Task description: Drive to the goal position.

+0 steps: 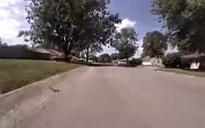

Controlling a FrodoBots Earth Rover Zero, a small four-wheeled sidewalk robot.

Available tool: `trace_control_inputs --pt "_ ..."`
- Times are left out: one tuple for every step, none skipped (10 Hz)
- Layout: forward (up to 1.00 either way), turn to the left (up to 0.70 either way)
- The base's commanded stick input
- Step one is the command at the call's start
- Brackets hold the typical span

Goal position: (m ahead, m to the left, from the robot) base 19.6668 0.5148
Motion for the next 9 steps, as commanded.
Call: trace_control_inputs --pt "1.00 0.00" --pt "1.00 0.00" --pt "1.00 0.00" --pt "1.00 0.00" --pt "1.00 0.00" --pt "1.00 0.00" --pt "1.00 0.00" --pt "1.00 0.00" --pt "1.00 0.00"
